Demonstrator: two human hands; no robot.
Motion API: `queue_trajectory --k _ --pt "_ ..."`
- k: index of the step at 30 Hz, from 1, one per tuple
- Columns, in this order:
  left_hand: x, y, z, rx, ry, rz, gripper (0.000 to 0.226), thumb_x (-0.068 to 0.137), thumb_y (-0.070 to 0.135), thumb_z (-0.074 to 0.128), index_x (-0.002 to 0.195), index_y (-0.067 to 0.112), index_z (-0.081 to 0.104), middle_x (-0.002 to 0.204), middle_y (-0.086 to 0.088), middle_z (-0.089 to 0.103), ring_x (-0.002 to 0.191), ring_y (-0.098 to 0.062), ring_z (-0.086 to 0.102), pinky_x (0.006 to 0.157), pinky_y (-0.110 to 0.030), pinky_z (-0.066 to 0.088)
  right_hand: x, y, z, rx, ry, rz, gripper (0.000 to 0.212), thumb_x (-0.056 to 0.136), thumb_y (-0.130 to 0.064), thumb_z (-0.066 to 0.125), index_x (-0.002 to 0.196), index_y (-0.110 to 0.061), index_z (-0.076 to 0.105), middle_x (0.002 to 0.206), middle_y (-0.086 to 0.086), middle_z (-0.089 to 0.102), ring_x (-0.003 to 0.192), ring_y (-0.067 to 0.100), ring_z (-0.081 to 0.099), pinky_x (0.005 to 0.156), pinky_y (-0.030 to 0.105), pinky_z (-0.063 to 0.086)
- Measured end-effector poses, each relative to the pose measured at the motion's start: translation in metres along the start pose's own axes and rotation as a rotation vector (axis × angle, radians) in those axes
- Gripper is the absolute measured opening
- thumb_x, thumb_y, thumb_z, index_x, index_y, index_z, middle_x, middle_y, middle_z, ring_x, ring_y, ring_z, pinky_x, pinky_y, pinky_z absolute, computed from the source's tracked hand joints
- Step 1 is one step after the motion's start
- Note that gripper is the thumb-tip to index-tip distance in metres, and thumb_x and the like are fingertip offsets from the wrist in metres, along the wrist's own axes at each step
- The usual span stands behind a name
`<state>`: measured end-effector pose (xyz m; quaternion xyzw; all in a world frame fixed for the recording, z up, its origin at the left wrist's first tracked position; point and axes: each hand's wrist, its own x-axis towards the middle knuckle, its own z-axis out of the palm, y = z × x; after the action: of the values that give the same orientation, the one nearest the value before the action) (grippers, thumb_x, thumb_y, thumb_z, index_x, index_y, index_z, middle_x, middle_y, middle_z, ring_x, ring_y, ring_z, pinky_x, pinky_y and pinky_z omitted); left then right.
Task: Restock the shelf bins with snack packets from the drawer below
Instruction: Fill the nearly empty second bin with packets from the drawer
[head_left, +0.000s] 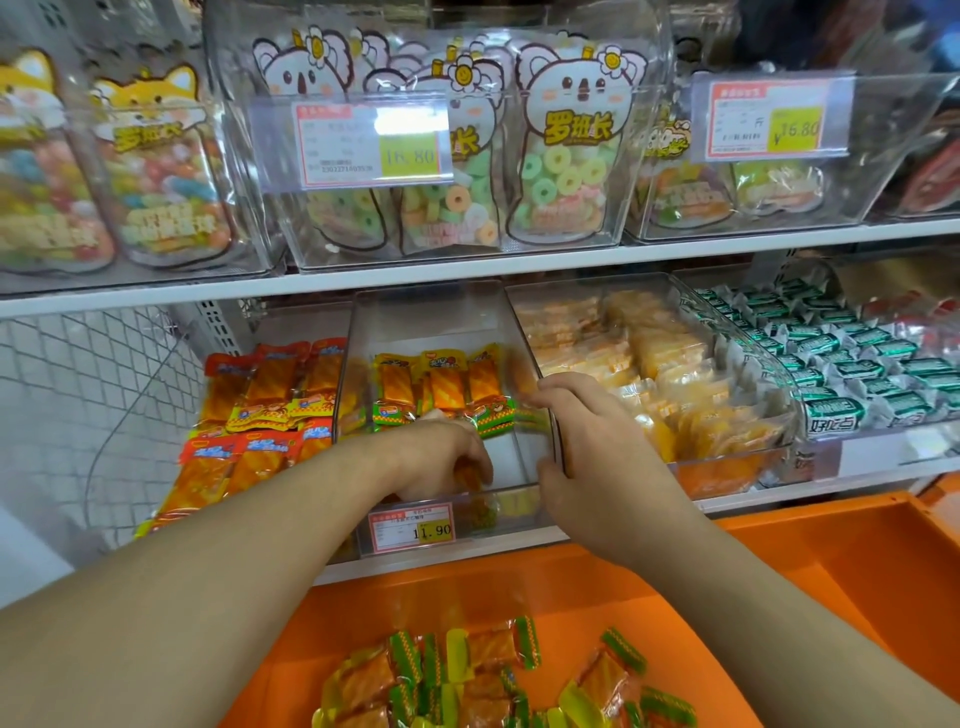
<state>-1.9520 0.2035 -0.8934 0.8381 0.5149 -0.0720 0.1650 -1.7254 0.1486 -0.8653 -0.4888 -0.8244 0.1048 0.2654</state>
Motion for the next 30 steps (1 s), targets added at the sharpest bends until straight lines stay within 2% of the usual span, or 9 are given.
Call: queue_trajectory --k 4,8,12,16,19,22,25,27,30 --pt "-0.006 0.002 -0.003 -0.106 0.039 -0.036 0.039 0.096 0.030 0.070 0.133 0.041 0.065 0.135 0.021 0.055 0.124 -0.009 0.045 0.107 -0.025 0.041 -0.001 -0.001 -0.004 0.020 -0.010 -0.002 0.062 0.087 -0.009 0.067 0.146 -0.020 0.051 0.149 -0.008 0.047 0.138 0.015 0.042 0.117 0.032 0.039" --pt "-0.029 0.017 -0.013 -0.354 0.240 -0.190 0.033 0.099 0.029 0.067 0.129 0.044 0.067 0.139 0.016 0.057 0.127 -0.013 0.055 0.101 -0.031 0.049 -0.003 -0.003 -0.014 0.030 0.013 -0.003 0.060 0.087 -0.005 0.064 0.143 -0.024 0.053 0.144 -0.009 0.052 0.134 0.013 0.043 0.114 0.028 0.038" --pt "-0.074 0.048 -0.013 -0.567 0.568 -0.236 0.028 0.102 0.021 0.062 0.117 0.042 0.072 0.106 0.019 0.068 0.064 0.002 0.060 0.052 -0.014 0.044 -0.013 -0.012 -0.025 0.016 0.051 -0.010 0.053 0.088 -0.006 0.063 0.138 -0.021 0.057 0.137 -0.006 0.056 0.129 0.017 0.048 0.110 0.034 0.044" --pt "-0.134 0.072 0.010 -0.845 0.782 -0.158 0.030 0.097 0.005 0.065 0.103 0.032 0.078 0.098 0.018 0.075 0.093 -0.002 0.070 0.077 -0.016 0.055 -0.038 -0.032 -0.025 0.122 0.027 -0.037 0.042 0.091 -0.009 0.063 0.130 -0.023 0.062 0.120 -0.014 0.059 0.112 0.003 0.053 0.098 0.020 0.046" --pt "-0.171 0.080 0.050 -1.014 0.751 -0.218 0.028 0.094 0.002 0.068 0.099 0.027 0.078 0.098 0.012 0.078 0.095 -0.008 0.072 0.085 -0.025 0.056 -0.064 -0.048 -0.014 0.238 -0.091 -0.032 0.030 0.093 -0.008 0.065 0.116 -0.027 0.065 0.103 -0.019 0.061 0.096 0.001 0.059 0.079 0.013 0.045" --pt "-0.193 0.073 0.111 -1.012 0.662 -0.370 0.025 0.092 0.008 0.071 0.096 0.032 0.076 0.093 0.019 0.076 0.090 0.000 0.070 0.082 -0.026 0.054 -0.089 -0.059 0.016 0.263 -0.216 0.022 0.026 0.091 -0.009 0.066 0.112 -0.024 0.066 0.097 -0.013 0.066 0.092 0.004 0.064 0.076 0.014 0.048" --pt "-0.209 0.059 0.177 -0.966 0.566 -0.507 0.025 0.090 0.009 0.071 0.089 0.034 0.073 0.082 0.021 0.073 0.076 0.007 0.064 0.070 -0.018 0.046 -0.115 -0.065 0.064 0.163 -0.450 0.075 0.025 0.092 -0.017 0.065 0.117 -0.021 0.063 0.102 -0.006 0.067 0.097 0.013 0.065 0.082 0.031 0.054" --pt "-0.213 0.048 0.218 -0.934 0.498 -0.602 0.022 0.090 0.009 0.071 0.093 0.032 0.073 0.092 0.015 0.075 0.087 0.002 0.068 0.073 -0.014 0.046 -0.133 -0.061 0.099 0.090 -0.610 0.108 0.030 0.093 -0.024 0.064 0.122 -0.020 0.061 0.110 -0.003 0.066 0.104 0.021 0.063 0.088 0.039 0.054" --pt "-0.211 0.028 0.264 -0.874 0.339 -0.704 0.027 0.088 0.010 0.072 0.108 0.027 0.071 0.112 0.002 0.075 0.109 -0.018 0.069 0.091 -0.028 0.052 -0.155 -0.047 0.146 0.050 -0.752 0.188 0.039 0.094 -0.028 0.065 0.132 -0.021 0.058 0.123 0.000 0.065 0.112 0.023 0.062 0.090 0.036 0.053"
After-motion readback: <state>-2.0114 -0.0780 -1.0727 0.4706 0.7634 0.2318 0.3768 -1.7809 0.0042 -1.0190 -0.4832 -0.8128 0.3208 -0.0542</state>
